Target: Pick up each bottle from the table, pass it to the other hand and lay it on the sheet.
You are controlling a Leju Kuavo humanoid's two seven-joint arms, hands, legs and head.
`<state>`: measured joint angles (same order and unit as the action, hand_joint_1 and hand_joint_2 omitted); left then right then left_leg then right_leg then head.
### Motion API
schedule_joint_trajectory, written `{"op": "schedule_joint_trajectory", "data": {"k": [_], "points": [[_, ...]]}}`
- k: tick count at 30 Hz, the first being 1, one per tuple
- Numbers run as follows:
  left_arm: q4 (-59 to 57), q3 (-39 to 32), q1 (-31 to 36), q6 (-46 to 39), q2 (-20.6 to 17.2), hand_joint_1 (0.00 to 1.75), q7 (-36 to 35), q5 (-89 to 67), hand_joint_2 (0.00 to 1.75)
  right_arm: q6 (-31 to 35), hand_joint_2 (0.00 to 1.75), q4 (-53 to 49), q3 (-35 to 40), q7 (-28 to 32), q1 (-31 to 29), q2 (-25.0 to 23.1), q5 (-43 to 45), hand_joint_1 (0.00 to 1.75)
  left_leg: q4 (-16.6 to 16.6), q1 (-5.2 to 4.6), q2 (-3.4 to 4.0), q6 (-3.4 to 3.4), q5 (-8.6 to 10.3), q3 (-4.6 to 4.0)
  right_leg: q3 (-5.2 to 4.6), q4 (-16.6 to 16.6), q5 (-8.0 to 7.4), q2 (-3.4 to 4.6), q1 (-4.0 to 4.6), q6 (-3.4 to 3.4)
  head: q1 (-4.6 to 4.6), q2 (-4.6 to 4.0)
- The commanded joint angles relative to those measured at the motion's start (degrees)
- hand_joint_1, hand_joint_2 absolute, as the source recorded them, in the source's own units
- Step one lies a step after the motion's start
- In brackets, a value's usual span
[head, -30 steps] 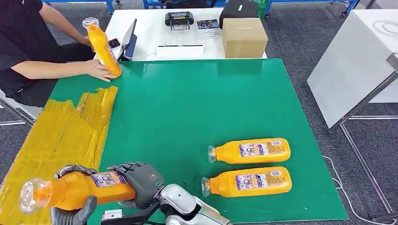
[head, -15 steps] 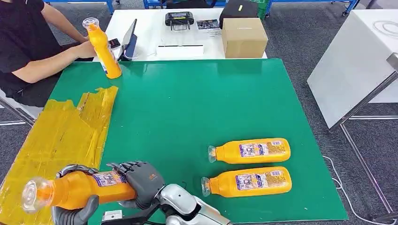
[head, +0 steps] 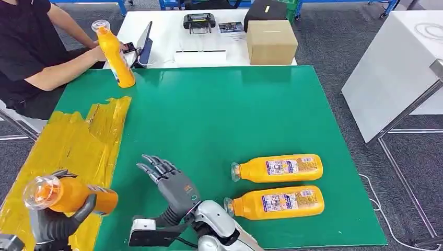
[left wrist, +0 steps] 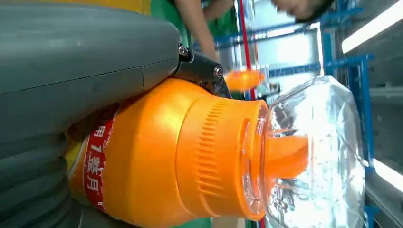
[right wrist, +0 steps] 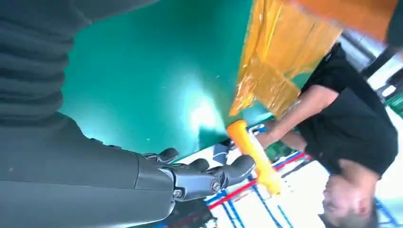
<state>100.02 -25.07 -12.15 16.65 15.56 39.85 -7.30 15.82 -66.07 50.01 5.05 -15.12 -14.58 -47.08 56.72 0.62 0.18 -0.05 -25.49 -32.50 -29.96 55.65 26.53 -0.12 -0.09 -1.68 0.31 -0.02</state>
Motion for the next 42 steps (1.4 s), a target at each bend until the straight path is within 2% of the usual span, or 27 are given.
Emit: {"op": "schedule_joint_trajectory", "data": {"k": [1, 9, 13, 17, 20, 21, 23, 26, 34, 35, 36, 38, 42], "points": [[-5.0, -2.8, 3.2, -0.6, -1.1, 1.75, 0.2, -0.9, 1.75, -0.5, 0.00, -1.3, -3.0, 0.2, 0.0, 2.0, 0.3, 0.00, -0.1, -0.04, -0.07, 0.04, 0.01, 0.11, 0.14, -0.1, 0.01, -0.06, -0.03, -0.02, 0.00, 0.00], [-6.4, -1.8, 3.7, -2.4, -2.1, 1.75, -1.3, -1.2, 1.75, 0.4, 0.00, -1.6, -4.0, 0.3, 0.1, 2.3, 0.7, 0.00, -0.1, -0.01, -0.08, 0.03, -0.03, 0.20, 0.24, -0.1, 0.04, -0.08, 0.00, 0.01, 0.00, 0.00], [-7.7, 0.2, 4.4, -7.9, -2.7, 1.75, -0.7, -5.6, 1.75, 0.5, 0.00, -2.5, -6.1, 0.2, 0.2, 3.1, 1.6, 0.00, -0.1, 0.01, -0.22, 0.03, 0.04, 0.20, 0.26, -0.2, 0.00, -0.22, 0.01, 0.00, 0.00, 0.00], [-9.2, 5.5, 4.3, -23.0, -4.7, 1.75, -2.7, -22.1, 1.75, 0.0, 0.00, -4.4, -7.6, 0.2, 1.1, 3.8, 1.6, 0.00, -0.1, -0.01, -0.21, 0.05, 0.02, 0.12, 0.17, -0.1, 0.02, -0.20, -0.01, -0.02, 0.00, 0.00], [-13.7, 8.5, 4.8, -37.0, -7.2, 1.75, -6.9, -39.8, 1.75, -0.7, 0.00, -4.3, -7.1, 0.3, 0.8, 3.8, 1.4, 0.00, -0.1, -0.01, -0.30, 0.06, 0.02, 0.21, 0.30, -0.2, 0.05, -0.28, -0.01, -0.01, -0.02, 0.00], [-21.5, 12.1, 5.3, -42.6, -10.0, 1.75, -21.1, -63.2, 1.75, -1.6, 0.00, -3.7, -6.2, 0.8, -0.5, 3.9, 2.8, 0.00, -0.1, -0.02, -0.17, 0.04, 0.02, 0.21, 0.24, -0.2, 0.02, -0.15, -0.03, -0.01, 0.02, 0.00], [-32.8, 14.4, 7.5, -48.5, -10.9, 1.75, -22.5, -69.9, 1.75, -2.0, 0.00, -2.9, -5.6, 0.4, -1.6, 3.9, 3.6, 0.00, -0.3, -0.13, -0.15, 0.02, 0.09, 0.34, 0.33, -0.2, -0.01, -0.15, -0.13, 0.01, -0.02, 0.00], [-37.9, 15.9, 8.5, -50.0, -11.9, 1.75, -23.8, -71.4, 1.75, -2.3, 0.00, -2.6, -5.3, 0.1, -2.1, 4.0, 4.1, 0.00, -0.3, -0.11, -0.12, 0.02, 0.09, 0.35, 0.32, -0.2, 0.00, -0.17, -0.12, 0.01, -0.04, 0.00], [-42.1, 19.1, 8.4, -44.7, -15.3, 1.75, -26.6, -76.0, 1.75, -3.1, 0.00, -2.0, -4.6, 0.1, -3.1, 4.1, 5.6, 0.00, -0.1, -0.09, -0.03, 0.02, 0.03, 0.27, 0.29, -0.1, -0.02, -0.07, -0.06, 0.01, -0.02, 0.00], [-43.3, 19.8, 8.5, -44.5, -15.8, 0.12, -26.7, -76.5, 1.75, -3.2, 0.00, -1.9, -4.5, 0.1, -3.3, 4.1, 5.8, 0.00, -0.1, -0.07, -0.06, 0.01, 0.05, 0.33, 0.34, -0.1, -0.05, -0.10, -0.06, 0.02, 0.00, 0.00], [-44.2, 20.2, 8.3, -44.5, -16.1, 0.00, -26.6, -76.6, 0.00, -3.3, 0.00, -1.8, -4.5, 0.1, -3.5, 4.0, 6.0, 0.00, -0.2, -0.15, 0.02, 0.02, 0.03, 0.38, 0.34, -0.1, -0.03, -0.03, -0.15, 0.01, -0.05, 0.00], [-45.3, 20.8, 8.3, -44.4, -16.3, 0.00, -25.4, -76.1, 0.00, -3.4, 0.00, -1.7, -4.5, 0.2, -3.7, 4.0, 6.2, 0.00, -0.2, -0.10, 0.12, 0.02, 0.06, 0.50, 0.51, -0.2, -0.11, 0.07, -0.10, 0.02, -0.02, 0.00], [-41.1, 21.2, 6.2, -42.3, -16.4, 0.00, -17.1, -66.2, 0.00, -3.8, 0.00, -1.0, -4.3, 0.4, -4.1, 3.9, 6.4, 0.00, -0.2, -0.10, 0.04, 0.01, 0.05, 0.93, 0.90, -0.1, -0.06, 0.02, -0.10, 0.06, -0.04, 0.00]]}}
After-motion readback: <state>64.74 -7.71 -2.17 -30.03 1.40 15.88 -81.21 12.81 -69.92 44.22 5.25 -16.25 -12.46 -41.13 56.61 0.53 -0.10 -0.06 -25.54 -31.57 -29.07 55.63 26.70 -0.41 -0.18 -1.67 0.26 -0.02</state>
